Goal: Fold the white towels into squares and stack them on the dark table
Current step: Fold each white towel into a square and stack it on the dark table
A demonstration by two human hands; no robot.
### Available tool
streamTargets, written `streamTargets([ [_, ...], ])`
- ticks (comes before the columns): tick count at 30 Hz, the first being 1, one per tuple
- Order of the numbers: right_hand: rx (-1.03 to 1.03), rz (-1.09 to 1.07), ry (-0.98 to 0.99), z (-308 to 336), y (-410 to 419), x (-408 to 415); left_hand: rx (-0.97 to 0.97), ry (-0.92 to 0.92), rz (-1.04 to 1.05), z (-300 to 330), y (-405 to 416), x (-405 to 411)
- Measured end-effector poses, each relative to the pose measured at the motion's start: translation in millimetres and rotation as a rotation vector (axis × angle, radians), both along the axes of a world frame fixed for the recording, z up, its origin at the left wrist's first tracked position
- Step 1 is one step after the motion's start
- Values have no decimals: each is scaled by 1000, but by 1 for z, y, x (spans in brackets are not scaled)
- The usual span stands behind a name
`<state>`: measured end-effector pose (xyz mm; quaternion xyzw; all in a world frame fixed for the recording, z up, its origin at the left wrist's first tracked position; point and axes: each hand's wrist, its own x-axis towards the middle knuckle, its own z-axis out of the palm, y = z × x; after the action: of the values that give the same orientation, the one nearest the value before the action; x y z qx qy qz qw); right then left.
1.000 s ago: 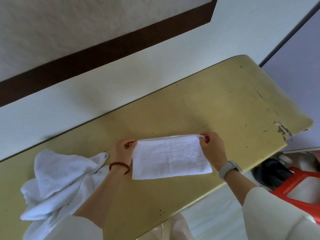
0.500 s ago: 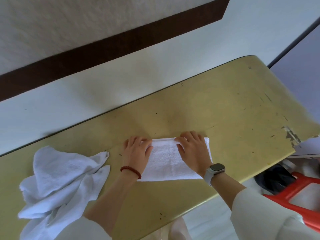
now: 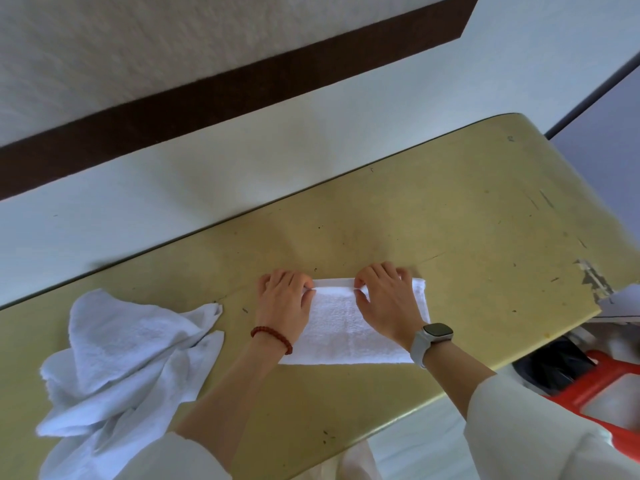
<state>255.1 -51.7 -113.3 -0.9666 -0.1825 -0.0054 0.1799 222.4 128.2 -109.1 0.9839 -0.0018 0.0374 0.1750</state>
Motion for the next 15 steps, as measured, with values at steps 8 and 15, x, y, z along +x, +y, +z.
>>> streamTargets([
  [8,-9,-25,-96,-5,2,7,-48,106,90,2,-3,9],
  [15,-48,-44,-117,-11,8,15,1,88,95,-1,-5,13],
])
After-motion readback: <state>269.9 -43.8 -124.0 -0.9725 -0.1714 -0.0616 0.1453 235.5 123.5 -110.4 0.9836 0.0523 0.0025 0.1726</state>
